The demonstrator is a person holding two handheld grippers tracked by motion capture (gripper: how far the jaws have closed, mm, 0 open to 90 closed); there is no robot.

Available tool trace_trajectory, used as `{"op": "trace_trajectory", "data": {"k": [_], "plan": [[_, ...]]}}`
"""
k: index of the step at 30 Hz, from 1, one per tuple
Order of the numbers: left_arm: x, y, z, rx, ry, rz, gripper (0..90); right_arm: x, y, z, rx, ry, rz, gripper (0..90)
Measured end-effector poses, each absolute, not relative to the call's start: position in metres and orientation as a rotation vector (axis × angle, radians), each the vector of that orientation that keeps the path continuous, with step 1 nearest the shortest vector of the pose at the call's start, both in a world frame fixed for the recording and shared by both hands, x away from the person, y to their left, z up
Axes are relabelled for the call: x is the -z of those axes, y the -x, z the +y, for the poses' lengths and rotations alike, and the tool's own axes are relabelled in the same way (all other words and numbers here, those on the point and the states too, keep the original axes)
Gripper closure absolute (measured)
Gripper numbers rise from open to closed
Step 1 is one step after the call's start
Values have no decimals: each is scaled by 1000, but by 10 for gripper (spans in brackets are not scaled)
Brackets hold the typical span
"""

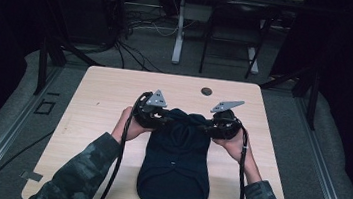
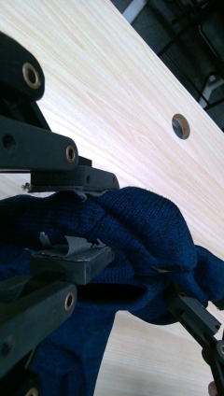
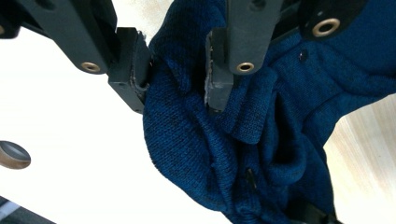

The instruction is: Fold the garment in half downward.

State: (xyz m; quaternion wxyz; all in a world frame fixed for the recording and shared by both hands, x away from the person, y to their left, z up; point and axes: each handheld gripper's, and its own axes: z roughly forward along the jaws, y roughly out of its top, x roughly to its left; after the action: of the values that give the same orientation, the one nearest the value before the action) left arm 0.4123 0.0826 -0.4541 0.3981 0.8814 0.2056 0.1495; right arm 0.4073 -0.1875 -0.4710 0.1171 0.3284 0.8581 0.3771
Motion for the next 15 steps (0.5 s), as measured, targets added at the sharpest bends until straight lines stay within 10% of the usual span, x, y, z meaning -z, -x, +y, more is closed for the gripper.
{"op": "trace_trajectory", "data": {"k": [15], "plan": [[453,-410,89,-277,-2262,545,631,461,-388,-184,-1117,-832,2364,722]]}}
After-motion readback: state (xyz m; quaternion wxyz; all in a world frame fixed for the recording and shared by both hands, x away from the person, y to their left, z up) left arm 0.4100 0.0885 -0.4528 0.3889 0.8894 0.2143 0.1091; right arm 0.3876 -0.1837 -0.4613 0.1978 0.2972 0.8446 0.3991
